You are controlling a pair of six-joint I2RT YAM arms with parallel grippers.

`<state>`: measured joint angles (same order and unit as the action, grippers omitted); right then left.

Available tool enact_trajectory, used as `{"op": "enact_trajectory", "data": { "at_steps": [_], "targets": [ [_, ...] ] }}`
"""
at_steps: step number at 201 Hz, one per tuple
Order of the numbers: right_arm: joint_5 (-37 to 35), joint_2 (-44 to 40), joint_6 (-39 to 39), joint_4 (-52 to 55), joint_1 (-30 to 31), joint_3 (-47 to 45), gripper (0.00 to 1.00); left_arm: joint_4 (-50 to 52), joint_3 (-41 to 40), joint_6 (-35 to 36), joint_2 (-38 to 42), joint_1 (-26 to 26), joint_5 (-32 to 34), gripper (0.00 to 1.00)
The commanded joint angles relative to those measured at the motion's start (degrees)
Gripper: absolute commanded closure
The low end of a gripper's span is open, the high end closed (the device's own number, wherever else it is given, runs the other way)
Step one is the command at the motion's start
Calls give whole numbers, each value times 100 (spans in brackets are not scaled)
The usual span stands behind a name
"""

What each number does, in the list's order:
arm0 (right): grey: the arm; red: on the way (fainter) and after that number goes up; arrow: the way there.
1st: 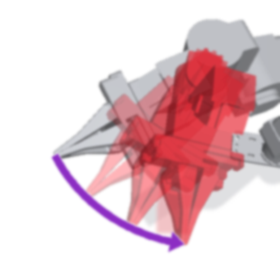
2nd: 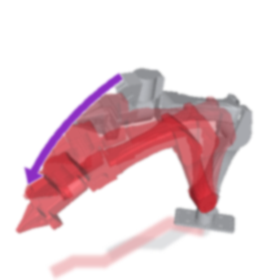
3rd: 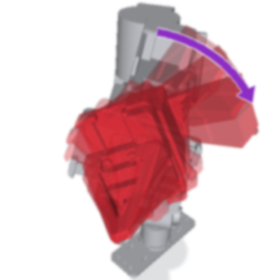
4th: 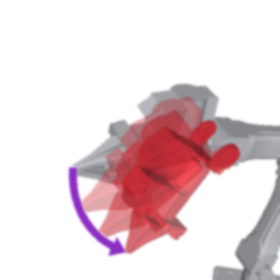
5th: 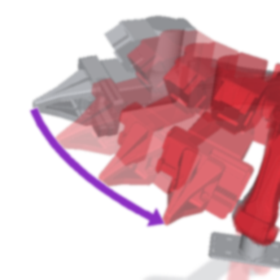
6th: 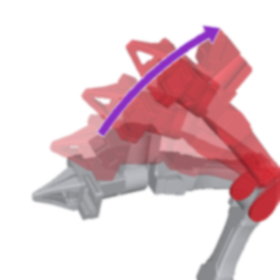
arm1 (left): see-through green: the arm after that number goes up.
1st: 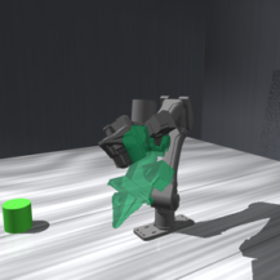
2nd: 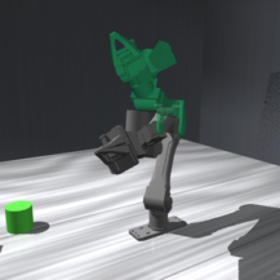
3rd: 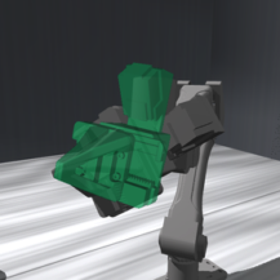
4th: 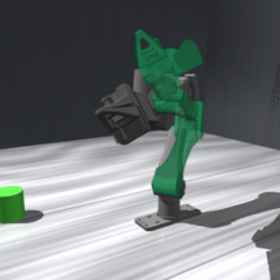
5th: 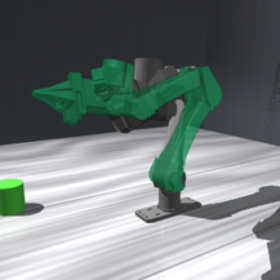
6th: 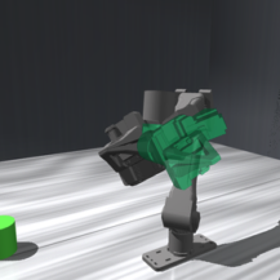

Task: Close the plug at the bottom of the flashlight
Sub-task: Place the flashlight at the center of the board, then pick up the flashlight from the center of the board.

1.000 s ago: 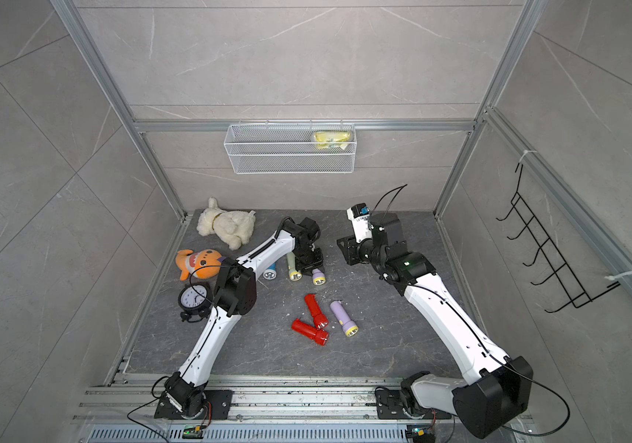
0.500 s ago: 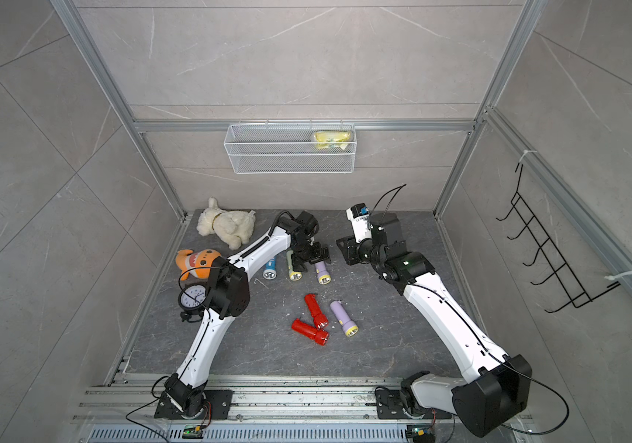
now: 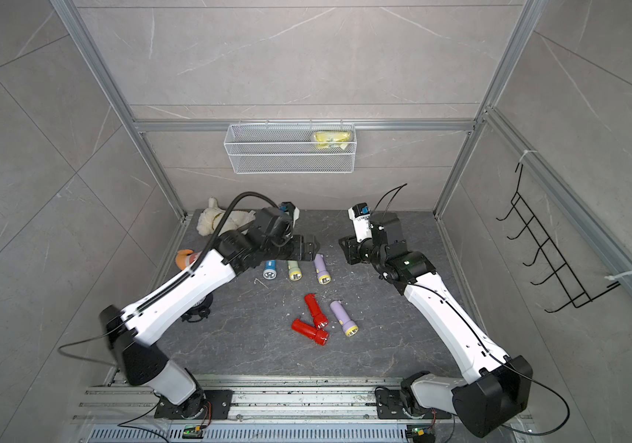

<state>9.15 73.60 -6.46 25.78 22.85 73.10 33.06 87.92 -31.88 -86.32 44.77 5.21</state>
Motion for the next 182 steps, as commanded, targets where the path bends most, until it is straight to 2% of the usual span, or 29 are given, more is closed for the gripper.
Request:
{"op": "enact_trajectory", "data": {
  "at_steps": [1, 13, 28, 39, 60, 77, 95, 111, 131, 143, 162, 182],
  "targets": [
    [-55, 57, -6, 273, 19, 287, 61, -1776, -1635, -464, 473, -328, 124, 0],
    [-5, 73, -44, 317, 22, 328, 61, -2545, -2410, -378, 791, -402, -242, 0],
    [75, 96, -83, 378, 26, 390, 61, -2892, -2874, -795, 927, -493, -428, 3],
    [121, 127, -121, 442, 27, 431, 61, -2499, -2812, -1153, 848, -522, -507, 15],
    [213, 162, -197, 462, 29, 452, 62, -1731, -2740, -1850, 627, -403, -588, 15],
    [310, 175, -263, 465, 49, 454, 62, -1741, -3141, -2622, 738, 166, 224, 18],
    [389, 146, -301, 472, 66, 442, 62, -1336, -3234, -3362, 776, 916, 1408, 20],
    [463, 81, -318, 487, 103, 431, 62, -840, -3212, -4273, 653, 1366, 1899, 19],
    [556, -39, -287, 533, 93, 414, 62, -524, -3158, -5017, 403, 1644, 1831, 20],
    [586, -118, -260, 544, 104, 356, 62, -162, -2957, -5295, 188, 1689, 1678, 28],
    [653, -222, -259, 514, 107, 252, 62, 218, -2632, -5567, -264, 1728, 1334, 28],
    [761, -303, -292, 456, 118, 163, 62, 201, -2388, -5516, -667, 1728, 943, 27]
  ]
}}
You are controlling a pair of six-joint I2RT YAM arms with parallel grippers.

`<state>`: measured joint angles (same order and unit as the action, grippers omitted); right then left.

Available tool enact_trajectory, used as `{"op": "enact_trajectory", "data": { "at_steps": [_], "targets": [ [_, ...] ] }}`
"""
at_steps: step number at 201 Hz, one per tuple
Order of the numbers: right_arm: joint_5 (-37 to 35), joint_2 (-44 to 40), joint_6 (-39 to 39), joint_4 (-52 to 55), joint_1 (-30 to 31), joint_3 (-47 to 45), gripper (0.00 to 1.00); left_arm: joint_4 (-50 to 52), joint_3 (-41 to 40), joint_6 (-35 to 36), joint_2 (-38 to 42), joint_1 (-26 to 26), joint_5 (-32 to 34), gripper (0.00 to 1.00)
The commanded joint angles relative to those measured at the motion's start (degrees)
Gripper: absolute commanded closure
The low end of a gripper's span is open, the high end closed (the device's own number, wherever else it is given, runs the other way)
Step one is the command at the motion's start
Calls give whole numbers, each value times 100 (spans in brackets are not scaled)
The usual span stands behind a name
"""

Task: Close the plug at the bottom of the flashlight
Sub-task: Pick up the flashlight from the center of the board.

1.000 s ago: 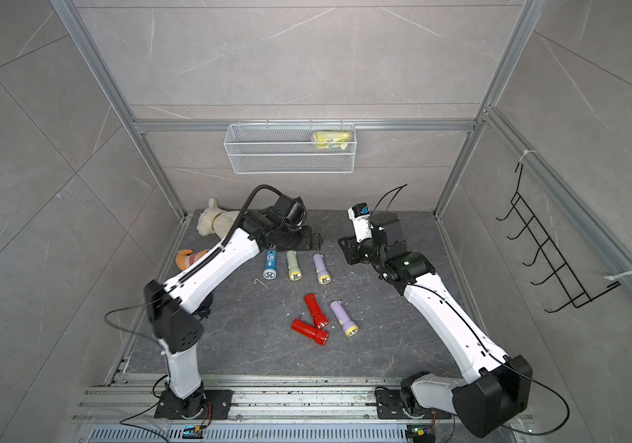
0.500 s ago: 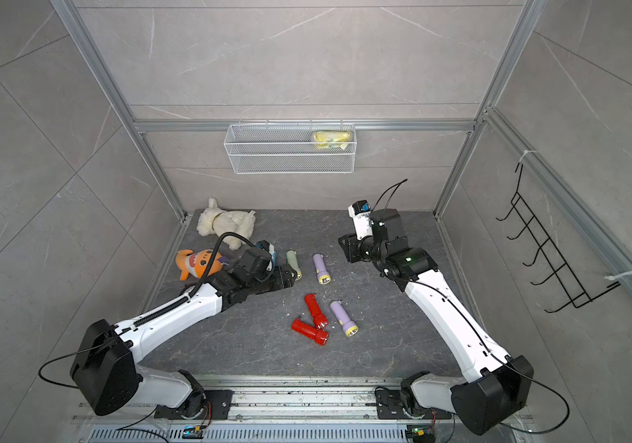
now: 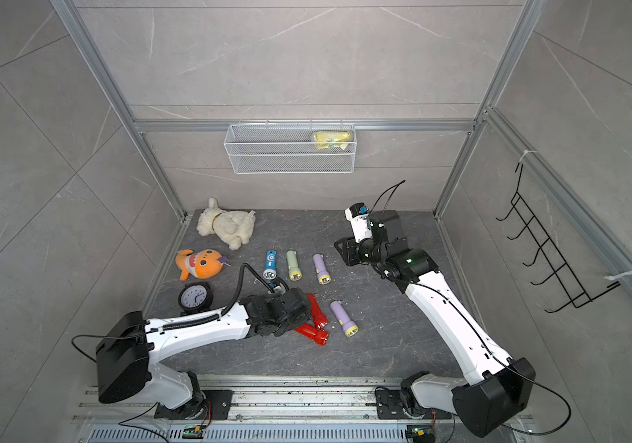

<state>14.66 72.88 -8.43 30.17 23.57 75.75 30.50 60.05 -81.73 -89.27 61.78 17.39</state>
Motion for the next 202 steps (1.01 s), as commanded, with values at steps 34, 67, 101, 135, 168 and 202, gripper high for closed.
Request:
{"op": "enact_trajectory", "data": {
  "at_steps": [34, 67, 101, 135, 168, 202],
  "targets": [
    [252, -355, -115, -28, 52, -174, 62, 280, 611, -570, -736, 27, -714, 22],
    [393, -371, -178, -60, 66, -157, 62, -390, 222, -1084, -949, 1, -1269, 26],
    [477, -362, -219, -47, 85, -174, 62, -1447, -356, -1738, -1100, 27, -1563, 26],
    [490, -324, -213, -20, 149, -164, 62, -1570, -190, -1824, -1527, 55, -1922, 26],
    [443, -291, -171, 32, 186, -139, 62, -1623, -256, -1878, -1514, 58, -1928, 40],
    [409, -223, -151, 41, 200, -134, 62, -1300, -304, -1842, -1264, 46, -1890, 62]
  ]
}}
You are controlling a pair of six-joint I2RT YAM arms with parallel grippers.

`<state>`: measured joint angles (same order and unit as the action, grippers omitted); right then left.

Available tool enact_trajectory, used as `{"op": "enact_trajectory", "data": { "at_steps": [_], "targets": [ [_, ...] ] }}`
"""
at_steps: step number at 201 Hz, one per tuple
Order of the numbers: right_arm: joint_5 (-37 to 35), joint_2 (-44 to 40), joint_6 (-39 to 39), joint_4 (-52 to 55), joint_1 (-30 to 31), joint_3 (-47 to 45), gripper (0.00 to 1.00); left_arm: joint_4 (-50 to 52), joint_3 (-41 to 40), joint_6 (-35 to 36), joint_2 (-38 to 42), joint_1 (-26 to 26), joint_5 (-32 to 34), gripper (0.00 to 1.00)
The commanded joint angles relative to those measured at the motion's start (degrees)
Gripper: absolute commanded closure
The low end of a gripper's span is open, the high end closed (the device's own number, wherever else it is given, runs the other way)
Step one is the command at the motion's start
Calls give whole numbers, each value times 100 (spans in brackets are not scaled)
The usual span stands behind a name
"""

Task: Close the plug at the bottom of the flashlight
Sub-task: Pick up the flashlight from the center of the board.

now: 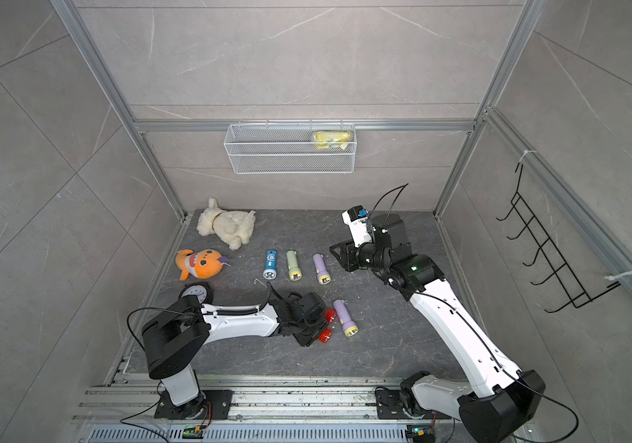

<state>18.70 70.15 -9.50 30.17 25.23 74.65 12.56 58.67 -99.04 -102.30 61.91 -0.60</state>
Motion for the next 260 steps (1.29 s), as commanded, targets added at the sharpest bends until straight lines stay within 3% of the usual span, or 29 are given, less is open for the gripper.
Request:
{"op": "enact_trajectory", "data": {
  "at_steps": [1, 16, 34, 55, 81, 106, 126, 180, 191, 209, 234, 260],
  "targets": [
    [3, 51, -43, 41, 34, -23, 62, 503, -169, -108, 41, 37, -95, 63],
    [1, 56, -44, 32, 35, -43, 62, 674, -139, 3, 92, -2, -194, 85],
    [3, 45, -50, 15, 43, -88, 62, 983, -56, 254, 153, -62, -313, 100],
    [2, 48, -52, -3, 45, -121, 62, 1508, 122, 836, 272, -157, -305, 100],
    [37, 53, -62, -2, 43, -118, 62, 2697, 601, 2039, 436, -395, -225, 100],
    [55, 47, -70, -20, 52, -148, 62, 4410, 1325, 3141, 425, -426, 385, 100],
    [46, 41, -79, -48, 59, -217, 62, 5057, 1532, 4028, 422, -423, 686, 100],
    [38, 34, -96, -125, 54, -311, 62, 5489, 1560, 6667, 487, -394, 970, 100],
    [32, 39, -96, -147, 52, -325, 62, 5536, 1493, 6967, 516, -349, 1369, 100],
    [10, 20, -88, -170, 58, -354, 62, 5199, 1172, 7666, 704, -338, 1387, 100],
    [-59, -29, -23, -162, 58, -367, 62, 4625, 774, 8396, 944, -354, 972, 100],
    [-187, -61, 49, -91, 61, -320, 62, 4403, 746, 8709, 776, -392, 486, 100]
  ]
}}
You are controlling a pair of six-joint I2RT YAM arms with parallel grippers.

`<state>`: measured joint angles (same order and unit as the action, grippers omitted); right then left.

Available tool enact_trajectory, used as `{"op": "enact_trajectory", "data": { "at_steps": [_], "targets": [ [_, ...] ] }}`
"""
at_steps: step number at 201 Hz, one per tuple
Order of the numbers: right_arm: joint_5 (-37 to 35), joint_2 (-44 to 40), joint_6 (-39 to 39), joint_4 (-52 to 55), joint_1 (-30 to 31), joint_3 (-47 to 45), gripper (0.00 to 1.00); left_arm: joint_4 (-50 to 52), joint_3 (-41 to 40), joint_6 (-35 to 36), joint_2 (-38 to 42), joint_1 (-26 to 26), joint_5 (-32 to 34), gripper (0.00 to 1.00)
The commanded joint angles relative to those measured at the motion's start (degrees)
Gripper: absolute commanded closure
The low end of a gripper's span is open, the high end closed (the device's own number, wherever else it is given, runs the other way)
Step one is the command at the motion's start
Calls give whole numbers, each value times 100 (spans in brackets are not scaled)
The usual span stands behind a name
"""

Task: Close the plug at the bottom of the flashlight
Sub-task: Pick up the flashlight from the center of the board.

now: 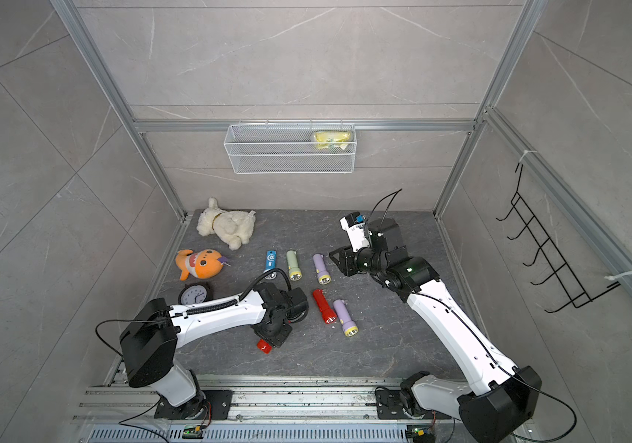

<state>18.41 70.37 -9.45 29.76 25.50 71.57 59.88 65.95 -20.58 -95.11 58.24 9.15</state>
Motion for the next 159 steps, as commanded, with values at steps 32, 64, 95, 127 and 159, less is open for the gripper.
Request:
{"op": "enact_trajectory", "data": {
  "at_steps": [32, 64, 95, 127, 159],
  "targets": [
    [-216, -112, 79, -28, 31, -4, 62, -1105, -158, 1251, 111, -33, -1117, 100],
    [-289, -155, 99, -14, 31, -55, 62, -1512, -221, 1506, -49, -109, -1036, 100],
    [-321, -156, 102, -1, 26, -55, 62, -1646, -157, 1637, -440, -211, -1085, 100],
    [-412, -156, 113, 12, 29, -57, 62, -1763, -181, 1734, -409, -369, -1245, 100],
    [-458, -158, 104, -5, 26, -50, 62, -1862, -302, 1870, -302, -466, -1480, 100]
  ]
}}
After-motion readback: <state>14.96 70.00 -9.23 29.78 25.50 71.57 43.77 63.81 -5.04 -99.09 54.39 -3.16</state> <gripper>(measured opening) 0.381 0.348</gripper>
